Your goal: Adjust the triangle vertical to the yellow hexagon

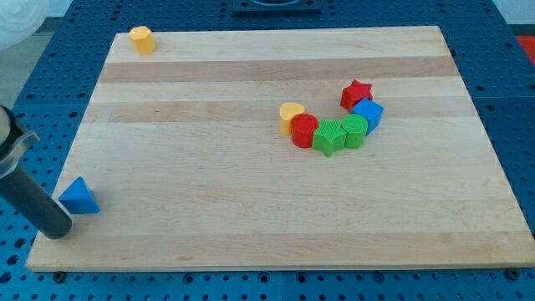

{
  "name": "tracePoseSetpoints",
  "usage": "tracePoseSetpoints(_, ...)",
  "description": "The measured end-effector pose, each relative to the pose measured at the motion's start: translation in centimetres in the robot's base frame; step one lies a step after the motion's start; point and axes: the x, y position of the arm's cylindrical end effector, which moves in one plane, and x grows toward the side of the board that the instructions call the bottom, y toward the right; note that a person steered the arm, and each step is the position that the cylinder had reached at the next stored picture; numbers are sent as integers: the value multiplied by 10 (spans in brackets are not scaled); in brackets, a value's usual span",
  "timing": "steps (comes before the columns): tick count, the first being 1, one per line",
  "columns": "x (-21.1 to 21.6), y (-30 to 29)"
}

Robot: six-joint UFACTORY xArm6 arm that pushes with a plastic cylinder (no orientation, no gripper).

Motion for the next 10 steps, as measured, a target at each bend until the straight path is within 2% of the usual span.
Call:
tracePoseSetpoints(4,0,-18)
tracePoseSetpoints(6,-78,0)
tracePoseSetpoints(7,-77,12)
tracePoseSetpoints(9,29,-3)
tracePoseSetpoints(10,34,23)
